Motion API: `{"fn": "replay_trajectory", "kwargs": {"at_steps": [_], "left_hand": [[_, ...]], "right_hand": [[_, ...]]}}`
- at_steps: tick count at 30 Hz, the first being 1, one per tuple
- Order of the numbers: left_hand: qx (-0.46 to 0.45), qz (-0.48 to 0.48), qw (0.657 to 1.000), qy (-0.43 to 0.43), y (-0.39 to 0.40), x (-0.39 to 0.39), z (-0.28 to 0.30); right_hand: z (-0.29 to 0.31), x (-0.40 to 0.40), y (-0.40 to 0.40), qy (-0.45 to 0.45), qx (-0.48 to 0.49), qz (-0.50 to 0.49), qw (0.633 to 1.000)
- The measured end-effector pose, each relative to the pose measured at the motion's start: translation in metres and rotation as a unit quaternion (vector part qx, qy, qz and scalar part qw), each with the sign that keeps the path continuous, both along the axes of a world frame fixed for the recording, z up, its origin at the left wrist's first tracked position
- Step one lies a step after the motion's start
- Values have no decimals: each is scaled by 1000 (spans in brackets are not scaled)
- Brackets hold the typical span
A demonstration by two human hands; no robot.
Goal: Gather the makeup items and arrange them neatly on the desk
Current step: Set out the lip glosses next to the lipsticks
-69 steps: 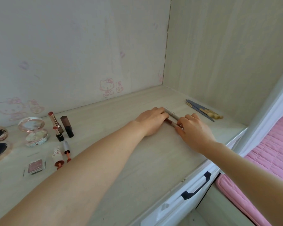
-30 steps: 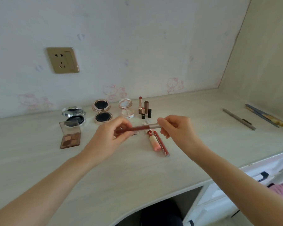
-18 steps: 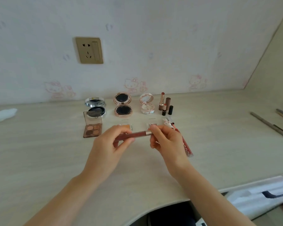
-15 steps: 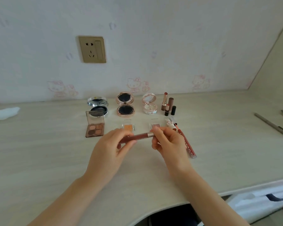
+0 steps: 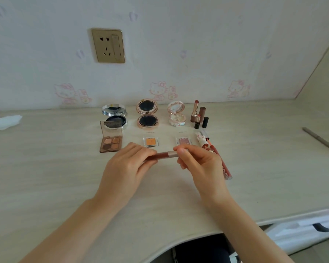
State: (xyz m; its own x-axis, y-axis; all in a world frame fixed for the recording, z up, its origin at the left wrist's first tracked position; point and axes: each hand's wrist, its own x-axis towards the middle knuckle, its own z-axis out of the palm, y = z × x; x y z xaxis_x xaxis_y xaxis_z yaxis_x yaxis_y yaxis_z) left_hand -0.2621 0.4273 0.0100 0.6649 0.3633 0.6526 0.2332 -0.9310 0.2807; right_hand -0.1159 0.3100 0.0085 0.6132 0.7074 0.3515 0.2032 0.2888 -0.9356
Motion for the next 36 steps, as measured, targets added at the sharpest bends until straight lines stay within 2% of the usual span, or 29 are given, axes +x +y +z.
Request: {"fn": "replay_trajectory", "kwargs": {"at_steps": [4, 7, 10, 13, 19, 24, 30, 36], "left_hand": [[-83, -50, 995, -11, 7, 0, -2], [-39, -33, 998, -26, 11, -1, -3], [12, -26, 999, -44, 8, 0, -4], [47, -43, 997, -39, 5, 1, -3], [41, -44, 998, -25, 6, -1, -3], [47, -50, 997, -24, 5, 0, -4], [40, -44, 998, -25, 9, -1, -6], [43, -48, 998, -22, 9, 0, -7]], "right_hand": [[2, 1, -2, -72, 18, 23, 997], [1, 0, -2, -73, 5, 31, 997], [1, -3, -3, -8, -31, 15, 999], [-1, -4, -3, -34, -66, 8, 997], [-2, -6, -4, -71, -73, 49, 994], [-1, -5, -4, -23, -98, 0, 995], [-3, -5, -4, -84, -96, 14, 992], [-2, -4, -3, -45, -105, -13, 993]]}}
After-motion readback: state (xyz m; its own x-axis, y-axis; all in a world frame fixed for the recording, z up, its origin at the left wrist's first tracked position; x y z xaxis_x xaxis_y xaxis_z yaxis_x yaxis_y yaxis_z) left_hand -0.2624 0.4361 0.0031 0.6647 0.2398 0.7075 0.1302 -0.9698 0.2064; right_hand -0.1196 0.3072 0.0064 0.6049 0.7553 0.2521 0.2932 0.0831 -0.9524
